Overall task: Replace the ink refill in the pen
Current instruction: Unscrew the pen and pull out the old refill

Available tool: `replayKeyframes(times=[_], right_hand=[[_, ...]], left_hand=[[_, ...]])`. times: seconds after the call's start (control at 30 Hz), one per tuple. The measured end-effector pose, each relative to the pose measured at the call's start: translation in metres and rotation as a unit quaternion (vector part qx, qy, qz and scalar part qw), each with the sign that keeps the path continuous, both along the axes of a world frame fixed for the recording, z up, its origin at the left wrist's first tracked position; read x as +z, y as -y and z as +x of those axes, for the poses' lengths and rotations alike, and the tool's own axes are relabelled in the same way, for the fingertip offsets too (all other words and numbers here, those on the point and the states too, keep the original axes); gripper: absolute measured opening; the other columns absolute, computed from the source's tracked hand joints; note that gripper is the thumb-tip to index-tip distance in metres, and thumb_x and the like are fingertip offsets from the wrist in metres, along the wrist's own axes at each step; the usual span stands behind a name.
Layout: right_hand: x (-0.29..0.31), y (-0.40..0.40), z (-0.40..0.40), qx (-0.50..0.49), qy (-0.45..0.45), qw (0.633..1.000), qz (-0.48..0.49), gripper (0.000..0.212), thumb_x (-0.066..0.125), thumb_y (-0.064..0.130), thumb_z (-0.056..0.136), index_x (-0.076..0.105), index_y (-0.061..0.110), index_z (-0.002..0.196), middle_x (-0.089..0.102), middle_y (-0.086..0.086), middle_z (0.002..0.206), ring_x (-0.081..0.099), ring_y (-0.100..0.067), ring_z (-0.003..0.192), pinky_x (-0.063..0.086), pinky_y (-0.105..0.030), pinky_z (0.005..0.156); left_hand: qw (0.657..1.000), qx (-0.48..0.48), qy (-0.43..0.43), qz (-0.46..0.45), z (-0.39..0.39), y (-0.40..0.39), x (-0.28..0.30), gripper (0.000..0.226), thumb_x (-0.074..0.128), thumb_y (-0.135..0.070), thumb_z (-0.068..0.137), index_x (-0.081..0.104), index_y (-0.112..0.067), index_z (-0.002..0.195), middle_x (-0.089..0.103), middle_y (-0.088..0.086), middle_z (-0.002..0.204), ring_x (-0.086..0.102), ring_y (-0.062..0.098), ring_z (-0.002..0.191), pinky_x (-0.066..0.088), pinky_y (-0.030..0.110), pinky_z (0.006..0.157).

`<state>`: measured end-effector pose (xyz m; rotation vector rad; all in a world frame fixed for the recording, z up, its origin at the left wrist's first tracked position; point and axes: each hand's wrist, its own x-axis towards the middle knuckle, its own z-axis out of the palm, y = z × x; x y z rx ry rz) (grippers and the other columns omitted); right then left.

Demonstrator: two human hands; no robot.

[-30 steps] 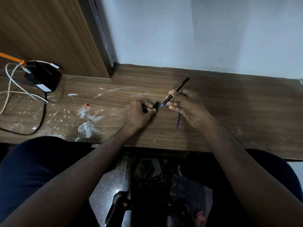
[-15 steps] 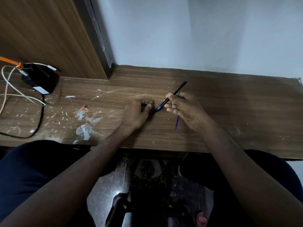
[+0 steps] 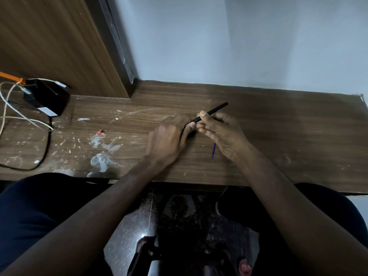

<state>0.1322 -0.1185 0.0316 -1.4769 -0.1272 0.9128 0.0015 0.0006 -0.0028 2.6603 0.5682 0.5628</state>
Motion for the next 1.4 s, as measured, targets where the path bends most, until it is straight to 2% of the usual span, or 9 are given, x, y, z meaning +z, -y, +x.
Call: replayKeyframes(times=[0.17,0.4,0.63,0.7,0.87,1.03,1.1,1.23,1.4], right_hand=[[-0.001,0.001,-0.001,0.003,-0.016,1.0,0.026,0.015,0.07,0.015,0.101,0.075,0.0,0.102,0.075,-0.008,0.083,0.075,-0.01,0.077,0.064,-0.022,0.079],[-0.005,0.004,-0.004,0.017,0.011,0.999,0.035,0.011,0.071,0.013,0.101,0.078,0.005,0.104,0.078,-0.007,0.084,0.075,-0.012,0.08,0.062,-0.021,0.078],[-0.001,0.003,0.004,-0.056,-0.076,0.995,0.043,0.006,0.08,0.014,0.093,0.079,0.008,0.091,0.077,-0.003,0.078,0.073,-0.007,0.07,0.062,-0.019,0.07],[0.0,0.003,0.004,-0.048,-0.111,0.991,0.056,0.005,0.081,0.015,0.093,0.079,0.01,0.092,0.077,-0.002,0.077,0.071,-0.007,0.068,0.062,-0.02,0.067],[0.003,0.005,0.005,-0.037,-0.179,0.979,0.086,0.013,0.076,0.017,0.097,0.085,0.016,0.087,0.079,-0.006,0.083,0.074,-0.011,0.07,0.062,-0.024,0.066],[0.001,0.01,0.013,-0.012,-0.084,0.996,0.039,0.016,0.072,0.008,0.098,0.078,0.0,0.11,0.081,-0.009,0.08,0.074,-0.012,0.068,0.062,-0.021,0.063],[-0.003,0.014,0.008,0.061,0.049,0.996,-0.038,0.018,0.081,0.006,0.09,0.08,0.002,0.107,0.083,-0.01,0.084,0.075,-0.01,0.07,0.06,-0.019,0.065],[-0.008,0.016,0.004,0.147,0.326,0.918,-0.17,0.027,0.095,0.016,0.075,0.076,0.02,0.094,0.078,0.007,0.076,0.067,0.008,0.063,0.051,-0.008,0.063],[-0.006,0.011,-0.001,0.21,0.171,0.952,-0.145,0.035,0.067,0.045,0.102,0.074,0.014,0.118,0.08,-0.002,0.088,0.073,-0.013,0.069,0.062,-0.027,0.068]], left_hand=[[0.998,0.01,0.005,-0.058,0.004,0.0,0.004,0.035,0.043,-0.036,0.111,0.057,-0.018,0.084,0.051,-0.007,0.081,0.046,0.011,0.075,0.034,0.029,0.066],[0.963,-0.016,0.007,-0.27,0.004,-0.005,0.004,0.046,0.041,-0.035,0.113,0.061,-0.023,0.073,0.06,-0.007,0.062,0.056,0.005,0.058,0.039,0.026,0.064],[0.816,0.008,0.136,-0.561,0.012,-0.015,0.0,0.019,0.069,-0.024,0.101,0.074,-0.017,0.118,0.069,0.007,0.083,0.066,0.011,0.074,0.057,0.023,0.054],[0.785,0.025,0.186,-0.591,0.014,-0.013,-0.002,0.016,0.074,-0.013,0.096,0.077,-0.014,0.112,0.065,0.017,0.085,0.066,0.009,0.072,0.055,0.018,0.054],[0.731,0.088,0.195,-0.648,0.012,-0.023,-0.004,0.006,0.076,-0.026,0.095,0.081,-0.022,0.095,0.079,-0.006,0.087,0.066,0.0,0.069,0.051,0.016,0.054],[0.728,0.127,0.212,-0.639,0.013,-0.031,-0.003,0.016,0.079,-0.035,0.092,0.08,-0.024,0.08,0.077,-0.008,0.08,0.063,0.0,0.063,0.05,0.016,0.051],[0.723,0.152,0.221,-0.637,0.013,-0.033,-0.004,0.017,0.08,-0.034,0.091,0.078,-0.022,0.079,0.073,-0.008,0.074,0.062,0.0,0.06,0.049,0.016,0.05],[0.732,0.163,0.203,-0.63,0.012,-0.03,-0.008,0.02,0.081,-0.033,0.09,0.079,-0.028,0.071,0.067,-0.01,0.064,0.06,-0.001,0.056,0.049,0.016,0.051],[0.76,0.14,0.154,-0.615,0.012,-0.022,-0.01,0.014,0.082,-0.043,0.087,0.081,-0.034,0.076,0.067,-0.012,0.066,0.064,-0.002,0.063,0.052,0.018,0.054]])
